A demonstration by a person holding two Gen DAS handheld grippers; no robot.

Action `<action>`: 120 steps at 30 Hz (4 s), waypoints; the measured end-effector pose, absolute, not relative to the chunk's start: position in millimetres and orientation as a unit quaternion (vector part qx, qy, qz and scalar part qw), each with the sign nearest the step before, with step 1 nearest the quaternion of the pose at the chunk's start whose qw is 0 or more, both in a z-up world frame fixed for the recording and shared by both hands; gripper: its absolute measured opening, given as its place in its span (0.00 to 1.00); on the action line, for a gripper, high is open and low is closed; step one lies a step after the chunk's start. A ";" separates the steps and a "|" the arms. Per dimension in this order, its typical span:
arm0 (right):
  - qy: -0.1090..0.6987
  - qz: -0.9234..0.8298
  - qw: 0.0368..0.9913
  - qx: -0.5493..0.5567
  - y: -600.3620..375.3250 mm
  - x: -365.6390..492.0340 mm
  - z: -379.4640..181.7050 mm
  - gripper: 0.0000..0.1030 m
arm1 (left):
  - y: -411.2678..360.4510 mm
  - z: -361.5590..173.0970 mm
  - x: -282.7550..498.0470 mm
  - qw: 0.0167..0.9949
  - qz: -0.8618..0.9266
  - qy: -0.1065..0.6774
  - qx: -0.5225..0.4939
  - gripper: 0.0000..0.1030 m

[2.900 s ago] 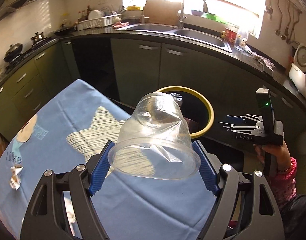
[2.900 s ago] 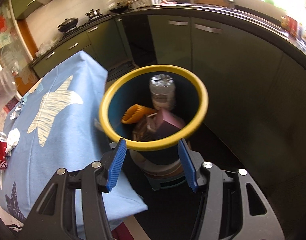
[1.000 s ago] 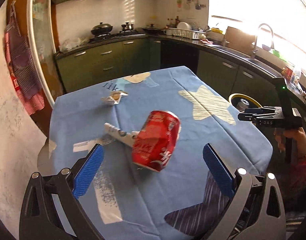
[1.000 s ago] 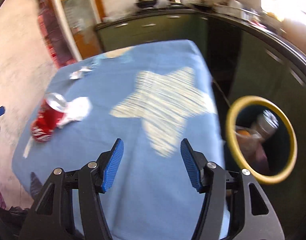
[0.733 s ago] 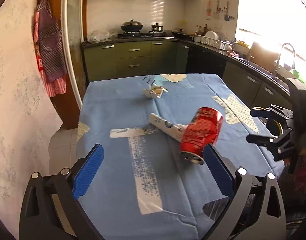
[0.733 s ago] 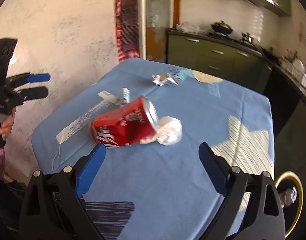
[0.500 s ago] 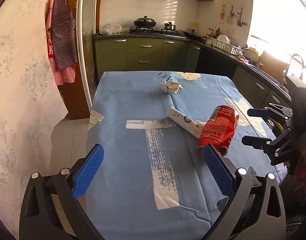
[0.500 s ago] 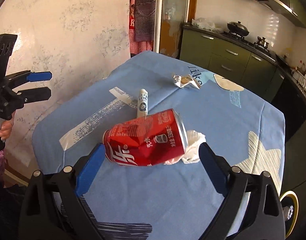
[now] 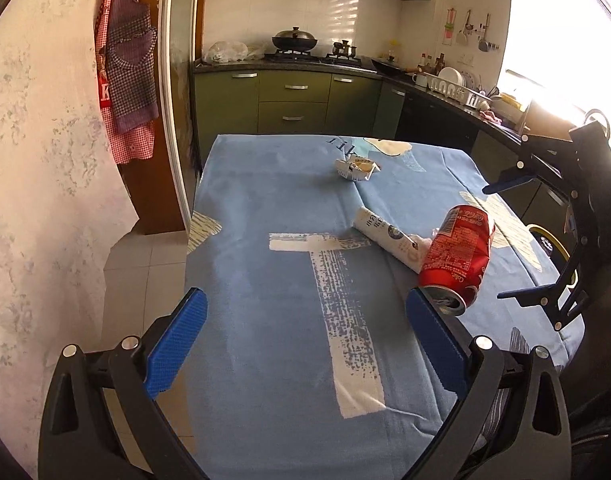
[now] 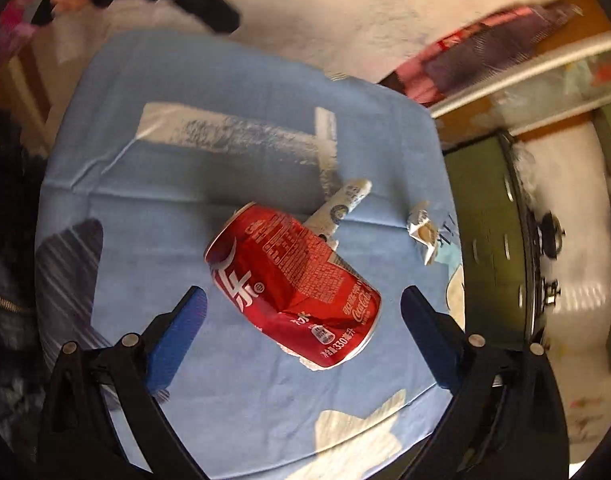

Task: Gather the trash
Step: 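Reach the right gripper to the red Coke can and grasp it, then carry the Coke can over the bin and release it, then grasp the white tissue with the left gripper and lift it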

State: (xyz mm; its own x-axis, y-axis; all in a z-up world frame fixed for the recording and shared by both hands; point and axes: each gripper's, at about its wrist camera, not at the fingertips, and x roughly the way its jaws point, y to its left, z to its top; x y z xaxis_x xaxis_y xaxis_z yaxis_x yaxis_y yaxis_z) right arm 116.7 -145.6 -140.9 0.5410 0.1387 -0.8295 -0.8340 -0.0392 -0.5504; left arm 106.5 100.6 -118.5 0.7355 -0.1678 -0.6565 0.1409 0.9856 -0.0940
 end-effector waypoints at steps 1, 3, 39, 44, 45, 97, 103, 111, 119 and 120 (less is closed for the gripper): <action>0.280 0.388 0.600 -0.640 -143.2 116.3 -148.5 0.90 | 102.6 -119.0 106.3 0.932 -0.079 0.354 -0.021 0.95; 0.276 0.390 0.551 -0.684 -139.0 115.7 -162.8 0.90 | 107.7 -119.7 106.2 0.933 -0.069 0.353 -0.028 0.95; 0.370 0.383 0.527 -0.662 -152.9 134.1 -146.1 0.74 | 103.0 -119.6 106.9 0.929 -0.074 0.360 -0.037 0.95; 0.424 0.353 0.593 -0.586 -200.8 140.1 -122.1 0.74 | 80.2 -107.3 106.5 0.931 -0.095 0.352 -0.016 0.95; 0.434 0.342 0.609 -0.569 -213.1 143.0 -117.5 0.74 | 75.2 -105.1 106.8 0.931 -0.100 0.351 -0.013 0.95; 0.446 -0.002 0.892 0.072 -476.0 125.3 -180.0 0.88 | -78.3 -138.0 203.3 0.853 -0.300 0.410 0.122 0.95; 0.437 0.003 0.897 0.072 -471.0 122.1 -176.4 0.88 | -121.8 -160.2 238.2 0.818 -0.331 0.445 0.149 0.95; 0.432 0.000 0.899 0.070 -473.4 118.9 -173.6 0.89 | -145.4 -189.6 263.3 0.794 -0.320 0.495 0.149 0.63; 0.428 0.004 0.901 0.072 -472.3 121.8 -175.5 0.89 | -144.5 -178.3 261.7 0.809 -0.301 0.482 0.151 0.19; 0.427 0.004 0.901 0.073 -472.5 121.5 -175.4 0.89 | -144.8 -172.6 258.6 0.814 -0.300 0.473 0.154 0.19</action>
